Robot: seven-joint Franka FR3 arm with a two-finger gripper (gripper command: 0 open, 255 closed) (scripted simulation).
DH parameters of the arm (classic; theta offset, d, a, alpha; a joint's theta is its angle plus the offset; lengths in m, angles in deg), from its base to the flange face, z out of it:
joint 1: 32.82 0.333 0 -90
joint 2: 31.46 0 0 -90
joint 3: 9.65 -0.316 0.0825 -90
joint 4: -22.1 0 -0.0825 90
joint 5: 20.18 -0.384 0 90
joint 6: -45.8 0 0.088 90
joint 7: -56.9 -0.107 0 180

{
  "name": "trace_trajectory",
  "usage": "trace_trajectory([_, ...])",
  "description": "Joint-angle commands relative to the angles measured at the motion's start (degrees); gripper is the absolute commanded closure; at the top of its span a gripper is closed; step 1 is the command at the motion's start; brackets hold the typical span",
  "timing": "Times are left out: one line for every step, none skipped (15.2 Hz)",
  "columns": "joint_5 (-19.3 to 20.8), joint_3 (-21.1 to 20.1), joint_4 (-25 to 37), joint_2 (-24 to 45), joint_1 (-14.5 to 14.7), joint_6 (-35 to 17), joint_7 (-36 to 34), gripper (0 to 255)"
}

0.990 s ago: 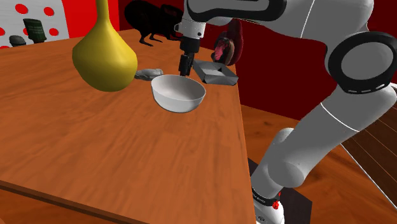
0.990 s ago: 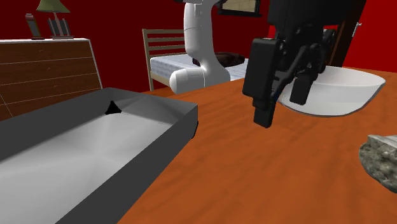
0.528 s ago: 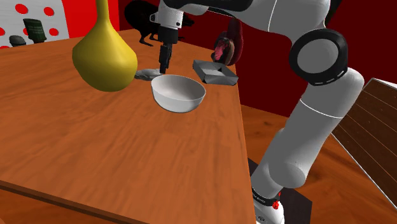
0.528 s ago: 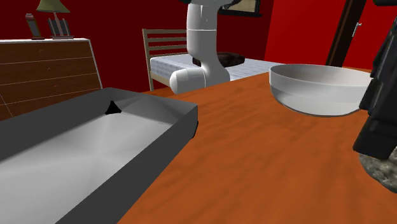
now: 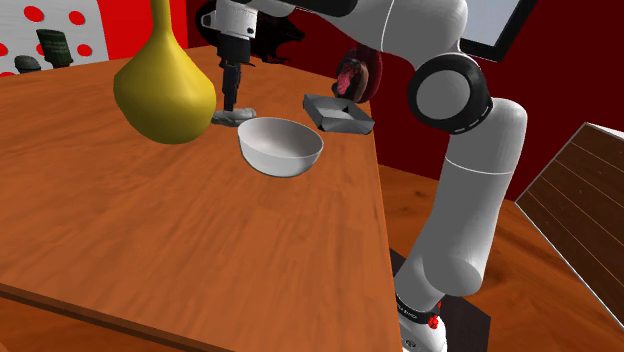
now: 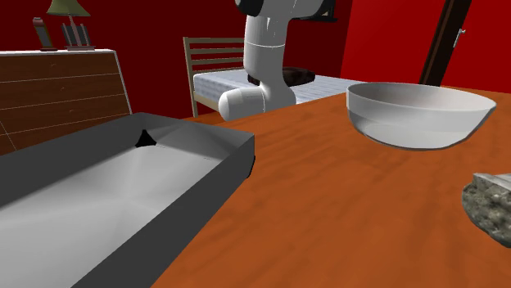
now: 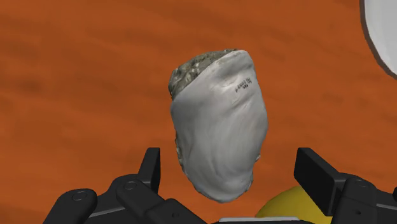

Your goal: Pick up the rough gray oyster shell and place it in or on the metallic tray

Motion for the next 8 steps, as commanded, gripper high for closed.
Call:
trace_trajectory([-0.01,-0.04,-2.00,-0.42,0.06,-1.58,0.23,0])
trace_trajectory([-0.01,-0.06,-3.16,-0.70,0.11,-2.47,0.27,0])
trace_trajectory([-0.01,-0.08,-4.30,-0.96,0.16,-3.35,0.30,0])
trace_trajectory([-0.01,-0.12,-6.02,-1.32,0.25,-4.71,0.34,0])
trace_trajectory([-0.01,-0.12,-6.02,-1.32,0.25,-4.71,0.34,0])
trace_trajectory([-0.01,-0.12,-6.02,-1.33,0.25,-4.71,0.34,0])
trace_trajectory([-0.01,-0.12,-6.02,-1.33,0.25,-4.71,0.34,0])
trace_trajectory([-0.01,-0.12,-6.02,-1.32,0.25,-4.71,0.34,0])
